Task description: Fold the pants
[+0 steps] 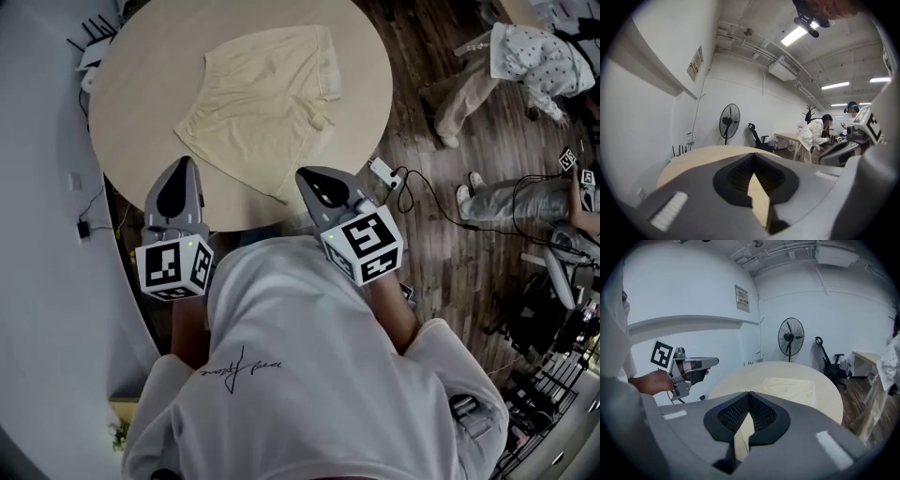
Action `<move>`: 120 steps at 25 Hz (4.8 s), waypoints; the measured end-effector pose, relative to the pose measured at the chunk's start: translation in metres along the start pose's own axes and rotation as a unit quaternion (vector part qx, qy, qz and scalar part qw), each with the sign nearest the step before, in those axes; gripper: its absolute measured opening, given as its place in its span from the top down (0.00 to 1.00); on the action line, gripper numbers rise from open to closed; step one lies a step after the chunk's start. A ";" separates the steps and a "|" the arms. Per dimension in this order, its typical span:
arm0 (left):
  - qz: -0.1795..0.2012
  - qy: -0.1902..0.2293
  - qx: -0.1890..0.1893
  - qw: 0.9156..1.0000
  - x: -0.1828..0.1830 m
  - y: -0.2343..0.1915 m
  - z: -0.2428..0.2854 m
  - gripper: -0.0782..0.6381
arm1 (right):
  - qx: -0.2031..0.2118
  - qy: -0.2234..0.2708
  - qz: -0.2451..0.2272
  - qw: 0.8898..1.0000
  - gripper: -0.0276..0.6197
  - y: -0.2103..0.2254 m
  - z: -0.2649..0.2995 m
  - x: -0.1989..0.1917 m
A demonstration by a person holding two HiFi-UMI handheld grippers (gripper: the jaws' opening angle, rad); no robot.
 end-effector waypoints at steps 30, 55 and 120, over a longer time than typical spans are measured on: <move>0.035 0.002 -0.097 0.995 0.042 -0.042 0.101 0.82 | -0.089 0.017 0.033 0.995 0.96 0.101 0.034 0.042; 0.106 -0.085 -0.083 0.987 0.017 -0.060 0.200 0.82 | -0.078 -0.016 0.028 0.996 0.96 0.189 0.097 0.047; 0.259 -0.361 -0.170 0.880 -0.150 -0.156 0.397 0.82 | 0.003 -0.210 -0.097 0.973 0.96 0.336 0.278 -0.002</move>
Point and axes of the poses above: the fingertips, and each gripper's own axes: z forward along the fingers, y to its right, x out of its top, the point moved 3 cm from there along -z, backward along the fingers, and after that the axes turned 1 degree about x, right-handed, at the moved point
